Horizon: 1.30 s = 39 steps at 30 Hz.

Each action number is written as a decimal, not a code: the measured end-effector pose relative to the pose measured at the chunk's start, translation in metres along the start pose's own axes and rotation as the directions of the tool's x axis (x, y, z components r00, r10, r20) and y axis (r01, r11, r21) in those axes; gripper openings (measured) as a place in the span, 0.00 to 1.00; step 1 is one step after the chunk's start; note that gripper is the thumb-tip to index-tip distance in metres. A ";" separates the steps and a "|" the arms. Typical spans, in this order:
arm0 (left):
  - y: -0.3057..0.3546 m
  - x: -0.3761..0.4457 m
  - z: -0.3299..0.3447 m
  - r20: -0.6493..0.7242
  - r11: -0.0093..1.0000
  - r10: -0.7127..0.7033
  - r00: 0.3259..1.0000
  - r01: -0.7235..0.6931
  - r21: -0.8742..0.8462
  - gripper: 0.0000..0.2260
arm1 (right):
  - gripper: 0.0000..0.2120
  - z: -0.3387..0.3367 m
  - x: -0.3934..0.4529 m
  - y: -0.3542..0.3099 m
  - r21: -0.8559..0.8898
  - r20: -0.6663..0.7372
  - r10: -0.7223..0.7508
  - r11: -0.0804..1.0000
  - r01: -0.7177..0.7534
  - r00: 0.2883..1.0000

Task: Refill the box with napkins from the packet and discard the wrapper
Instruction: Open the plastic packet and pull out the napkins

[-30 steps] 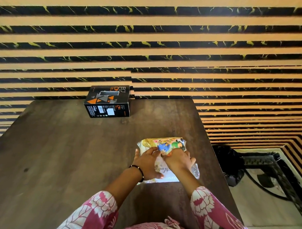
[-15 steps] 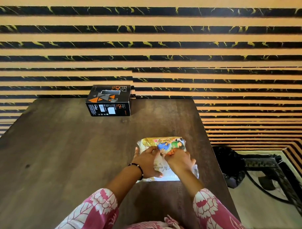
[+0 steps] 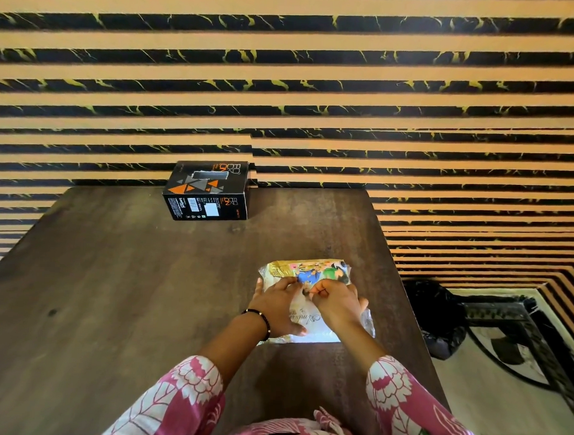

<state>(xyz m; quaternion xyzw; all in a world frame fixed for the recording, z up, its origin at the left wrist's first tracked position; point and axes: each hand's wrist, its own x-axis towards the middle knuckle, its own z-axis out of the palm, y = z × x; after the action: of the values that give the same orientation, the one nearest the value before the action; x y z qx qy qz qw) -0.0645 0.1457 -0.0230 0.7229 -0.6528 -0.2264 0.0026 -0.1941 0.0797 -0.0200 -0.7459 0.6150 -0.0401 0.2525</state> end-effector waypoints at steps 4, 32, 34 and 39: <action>0.000 -0.001 0.000 -0.005 1.000 0.004 1.000 -0.004 -0.014 0.43 | 0.14 0.004 0.002 0.001 -0.006 -0.004 0.000 1.000 0.000 1.000; 0.007 -0.009 -0.027 -0.163 0.998 0.004 0.987 -0.015 -0.068 0.44 | 0.08 -0.045 -0.038 0.028 0.442 -0.221 -0.381 0.782 0.440 0.898; 0.011 -0.015 -0.031 -0.149 0.988 0.059 0.987 -0.079 -0.131 0.38 | 0.05 -0.049 -0.052 0.037 0.409 -0.212 -0.439 0.772 0.487 0.873; 0.019 -0.028 -0.027 -0.147 0.987 0.078 0.986 -0.097 -0.128 0.30 | 0.05 -0.042 -0.074 0.069 0.321 0.024 -0.518 0.814 0.484 0.855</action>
<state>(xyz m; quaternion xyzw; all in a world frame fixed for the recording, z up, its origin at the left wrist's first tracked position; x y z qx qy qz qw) -0.0742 0.1616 0.0163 0.7058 -0.6655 -0.2179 0.1075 -0.2892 0.1275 0.0055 -0.8348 0.3681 -0.1577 0.3779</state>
